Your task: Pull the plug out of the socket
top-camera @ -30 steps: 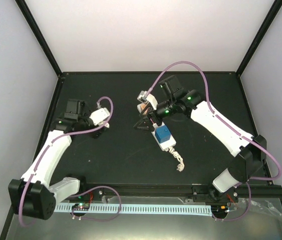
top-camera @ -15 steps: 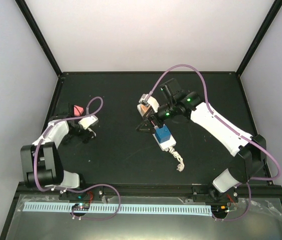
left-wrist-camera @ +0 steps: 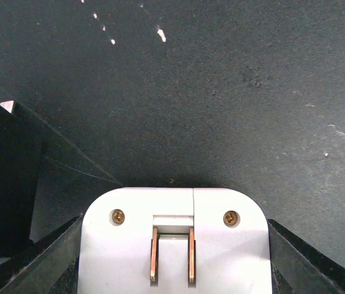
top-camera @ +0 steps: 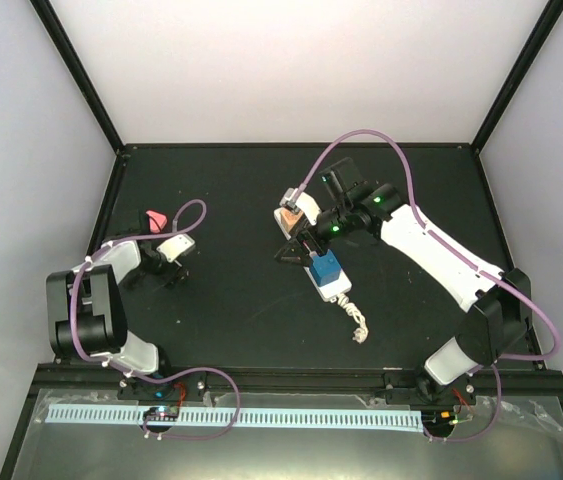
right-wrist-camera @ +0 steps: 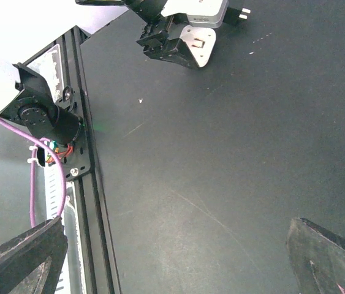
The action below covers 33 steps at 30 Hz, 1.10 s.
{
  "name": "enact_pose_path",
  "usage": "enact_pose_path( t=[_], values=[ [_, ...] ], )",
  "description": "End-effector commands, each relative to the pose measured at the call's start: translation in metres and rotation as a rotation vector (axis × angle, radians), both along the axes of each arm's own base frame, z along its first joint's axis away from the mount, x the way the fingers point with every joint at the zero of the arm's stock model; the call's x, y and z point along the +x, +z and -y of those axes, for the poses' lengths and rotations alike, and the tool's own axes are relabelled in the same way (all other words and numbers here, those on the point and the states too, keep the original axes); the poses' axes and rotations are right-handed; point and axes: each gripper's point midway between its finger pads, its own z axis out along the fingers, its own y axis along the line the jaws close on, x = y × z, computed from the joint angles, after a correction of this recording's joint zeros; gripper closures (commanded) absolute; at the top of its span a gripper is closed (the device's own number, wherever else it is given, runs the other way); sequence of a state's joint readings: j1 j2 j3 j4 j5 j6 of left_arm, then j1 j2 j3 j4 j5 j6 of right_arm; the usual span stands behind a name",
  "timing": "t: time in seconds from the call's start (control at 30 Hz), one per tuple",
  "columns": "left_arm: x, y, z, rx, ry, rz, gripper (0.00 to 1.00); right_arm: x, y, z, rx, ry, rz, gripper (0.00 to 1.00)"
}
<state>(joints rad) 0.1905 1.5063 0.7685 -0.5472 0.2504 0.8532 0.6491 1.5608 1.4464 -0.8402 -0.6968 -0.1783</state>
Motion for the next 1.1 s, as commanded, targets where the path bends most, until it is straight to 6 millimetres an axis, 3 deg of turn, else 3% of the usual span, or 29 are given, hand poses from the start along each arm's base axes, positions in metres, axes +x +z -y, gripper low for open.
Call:
enact_pose_path(
  t=[0.0,0.13,0.43,0.6,0.77,1.07],
  values=[
    [0.011,-0.002,-0.007,0.024,0.002,0.033,0.44,0.003,-0.009,0.002,-0.020,-0.003,-0.004,0.00],
    [0.009,-0.005,-0.007,0.024,0.003,0.022,0.37,0.008,-0.018,0.004,-0.050,-0.020,0.003,0.00],
    [0.005,0.009,-0.001,0.002,-0.004,0.043,0.02,0.047,-0.050,0.020,-0.191,-0.164,0.082,0.00],
    [0.001,0.022,0.005,-0.028,-0.011,0.059,0.01,0.081,-0.065,0.038,-0.280,-0.304,0.165,0.00],
    [0.003,0.053,0.016,-0.079,-0.027,0.124,0.01,0.114,-0.082,0.057,-0.395,-0.433,0.248,0.00],
    [0.016,0.126,0.033,-0.165,-0.001,0.276,0.01,0.126,-0.128,0.051,-0.471,-0.417,0.191,0.02]
  ],
)
